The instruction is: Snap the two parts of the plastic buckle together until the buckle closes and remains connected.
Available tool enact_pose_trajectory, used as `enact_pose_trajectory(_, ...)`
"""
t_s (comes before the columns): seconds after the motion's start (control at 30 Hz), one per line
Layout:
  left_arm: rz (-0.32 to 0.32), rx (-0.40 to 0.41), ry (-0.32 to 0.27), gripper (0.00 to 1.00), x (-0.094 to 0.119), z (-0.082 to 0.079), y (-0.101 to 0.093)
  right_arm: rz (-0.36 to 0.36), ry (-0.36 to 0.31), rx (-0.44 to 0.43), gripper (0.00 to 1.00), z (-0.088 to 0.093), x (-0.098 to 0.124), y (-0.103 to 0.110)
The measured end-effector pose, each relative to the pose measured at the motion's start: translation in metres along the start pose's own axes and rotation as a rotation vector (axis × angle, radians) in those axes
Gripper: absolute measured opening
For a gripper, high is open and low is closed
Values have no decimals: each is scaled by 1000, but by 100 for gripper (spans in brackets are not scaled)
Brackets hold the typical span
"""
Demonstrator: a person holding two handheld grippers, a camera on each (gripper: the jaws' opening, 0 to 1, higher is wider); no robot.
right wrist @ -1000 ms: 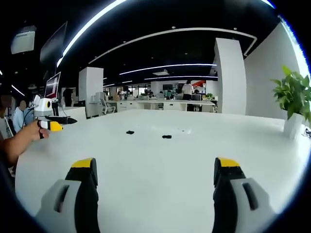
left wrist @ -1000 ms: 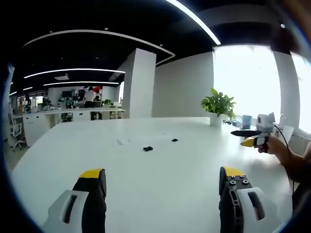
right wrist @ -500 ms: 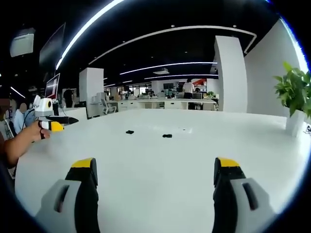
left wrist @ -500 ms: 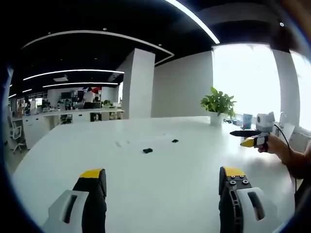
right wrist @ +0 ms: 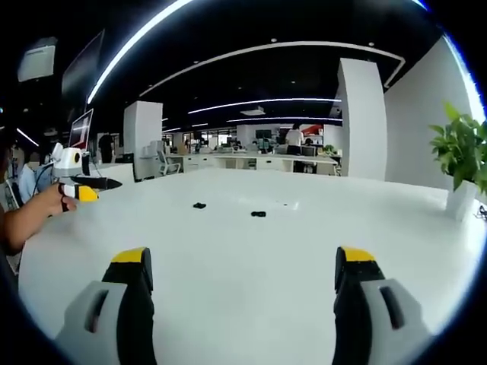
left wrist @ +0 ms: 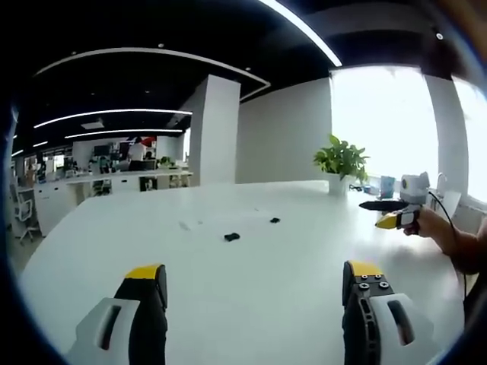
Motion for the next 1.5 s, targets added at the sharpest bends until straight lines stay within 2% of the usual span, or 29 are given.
enact_pose_trajectory(0.23,13,5,6,97,-1,1,-2,-9,-3,-12,100,1,-2,1)
enact_pose_trajectory(0.47,2,-14,-4,98,-7,-8,2,-26,8,5,100,1,-9,3)
enact_pose_trajectory(0.73,3,-6,14,97,-11,-4,4,-29,12,-2,100,2,-11,-2)
enact_pose_trajectory(0.93,-4,-39,17,96,-22,-17,6,-19,8,30,100,-8,-22,-13)
enact_pose_trajectory(1.5,7,-16,26,96,-25,-12,10,-37,4,-8,100,-4,-26,-11)
Point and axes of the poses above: the point that each gripper's makers call its tool centre point, and the gripper's own axes: x roughly backward along the fingers, y roughly to its left, z roughly out of its underside, the point moved 4 cm from there along x, roughly backward along the fingers, and after that the axes turned 12 degrees about x, right-handed, at the moved point
